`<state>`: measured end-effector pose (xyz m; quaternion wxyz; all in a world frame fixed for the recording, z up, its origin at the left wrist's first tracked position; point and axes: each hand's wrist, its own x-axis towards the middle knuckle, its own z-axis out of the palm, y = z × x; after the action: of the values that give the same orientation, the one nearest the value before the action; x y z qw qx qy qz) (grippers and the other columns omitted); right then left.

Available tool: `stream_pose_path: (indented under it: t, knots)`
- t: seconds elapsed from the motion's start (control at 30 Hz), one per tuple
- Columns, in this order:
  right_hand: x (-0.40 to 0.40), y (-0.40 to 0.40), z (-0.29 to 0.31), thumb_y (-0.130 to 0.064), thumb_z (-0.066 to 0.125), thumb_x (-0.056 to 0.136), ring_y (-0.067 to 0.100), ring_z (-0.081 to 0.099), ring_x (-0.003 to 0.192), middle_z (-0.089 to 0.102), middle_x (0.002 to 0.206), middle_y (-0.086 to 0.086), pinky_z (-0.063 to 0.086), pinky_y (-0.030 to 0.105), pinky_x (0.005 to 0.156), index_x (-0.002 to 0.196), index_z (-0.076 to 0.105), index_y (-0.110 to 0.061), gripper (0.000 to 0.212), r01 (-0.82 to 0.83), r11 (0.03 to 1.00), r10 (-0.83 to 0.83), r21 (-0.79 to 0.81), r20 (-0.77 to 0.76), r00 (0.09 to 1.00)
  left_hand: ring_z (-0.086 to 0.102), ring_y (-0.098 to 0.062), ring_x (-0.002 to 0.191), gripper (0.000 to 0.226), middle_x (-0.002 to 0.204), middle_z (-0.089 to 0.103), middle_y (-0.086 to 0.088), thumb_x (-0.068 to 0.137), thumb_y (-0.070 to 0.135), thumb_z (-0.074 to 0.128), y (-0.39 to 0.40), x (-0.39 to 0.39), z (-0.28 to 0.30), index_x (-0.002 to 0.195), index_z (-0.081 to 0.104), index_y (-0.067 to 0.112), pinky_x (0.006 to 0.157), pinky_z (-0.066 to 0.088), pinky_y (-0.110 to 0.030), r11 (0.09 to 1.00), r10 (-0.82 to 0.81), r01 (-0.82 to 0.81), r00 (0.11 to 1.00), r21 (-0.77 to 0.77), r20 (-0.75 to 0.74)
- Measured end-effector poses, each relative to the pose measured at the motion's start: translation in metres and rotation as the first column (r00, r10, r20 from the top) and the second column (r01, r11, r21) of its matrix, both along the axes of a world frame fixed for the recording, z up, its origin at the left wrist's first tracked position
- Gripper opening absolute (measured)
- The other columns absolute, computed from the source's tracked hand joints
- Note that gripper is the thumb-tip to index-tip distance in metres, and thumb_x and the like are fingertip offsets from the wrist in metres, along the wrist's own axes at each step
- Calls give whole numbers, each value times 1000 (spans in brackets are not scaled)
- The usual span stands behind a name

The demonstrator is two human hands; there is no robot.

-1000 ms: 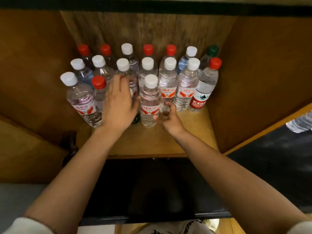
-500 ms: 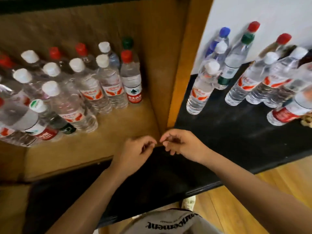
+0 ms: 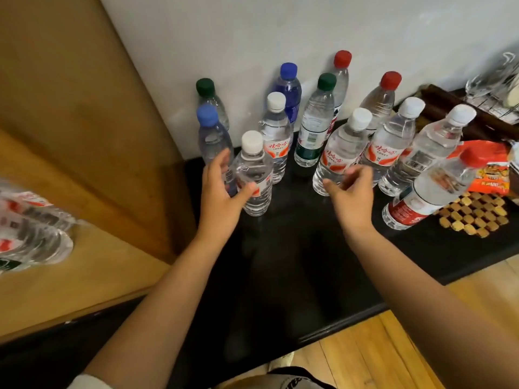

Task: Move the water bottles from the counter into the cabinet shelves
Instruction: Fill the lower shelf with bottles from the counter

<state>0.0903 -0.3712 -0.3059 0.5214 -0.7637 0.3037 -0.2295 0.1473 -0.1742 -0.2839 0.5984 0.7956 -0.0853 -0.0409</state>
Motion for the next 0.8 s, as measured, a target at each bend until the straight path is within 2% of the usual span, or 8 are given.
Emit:
stream_pose_path:
  t: [0.07,0.13,0.2,0.33,0.5,0.6,0.7,0.8]
  knots:
    - [14,-18,4,-9,76,71,16,46,102,42,113,5,39,16,88,113,40,-12,55,83,996,-80,-42,68,994,41,-9,126,58,139,40,7,89,12,57,-12,16,6,140,32,25,105,40,-36,998,-50,49,998,-27,-49]
    - [29,-33,8,-12,79,67,20,40,121,37,130,10,34,23,105,128,34,-10,75,57,993,-49,-107,77,996,43,-13,126,48,136,45,6,95,18,48,-19,24,8,140,34,24,105,41,-45,993,-122,121,989,-15,-86]
    - [44,-45,13,-13,78,69,23,38,127,38,135,11,32,33,110,133,33,-10,79,-16,991,25,-134,65,998,42,-18,128,47,138,42,0,95,22,47,-21,28,5,140,34,23,105,40,-46,986,-155,159,984,48,-83]
    - [58,-59,13,-21,75,75,25,43,126,45,133,13,35,42,109,132,37,-6,70,-199,974,199,-104,-17,980,33,-9,122,53,125,30,5,91,28,55,-24,24,-2,139,33,25,104,28,-27,970,-138,139,990,202,-21]
    - [49,-66,11,-39,68,80,26,49,122,49,134,7,40,44,103,132,33,-19,67,-392,898,368,-201,-147,918,42,-10,122,43,129,44,6,93,23,52,-29,13,-5,129,30,31,106,36,-36,993,-121,120,990,-10,-68]
    - [40,-64,14,-43,66,80,24,51,118,52,131,2,42,40,100,132,30,-26,65,-505,853,477,-133,-197,857,42,-13,125,43,131,44,4,93,23,50,-25,14,-3,129,28,31,108,35,-39,985,-172,173,982,7,-73]
    - [19,-49,15,-52,66,74,12,52,112,53,123,-10,42,25,92,128,30,-37,66,-613,787,591,-67,-199,781,40,-16,129,45,137,43,1,93,24,50,-18,10,-3,130,26,32,110,33,-43,970,-241,243,967,13,-84]
    - [-3,-26,15,-65,61,65,11,52,116,54,126,-11,43,35,101,127,33,-35,74,-711,703,693,-20,-203,692,37,-16,131,45,139,40,1,93,24,50,-7,1,-3,128,24,37,110,31,-41,942,-334,336,937,11,-104]
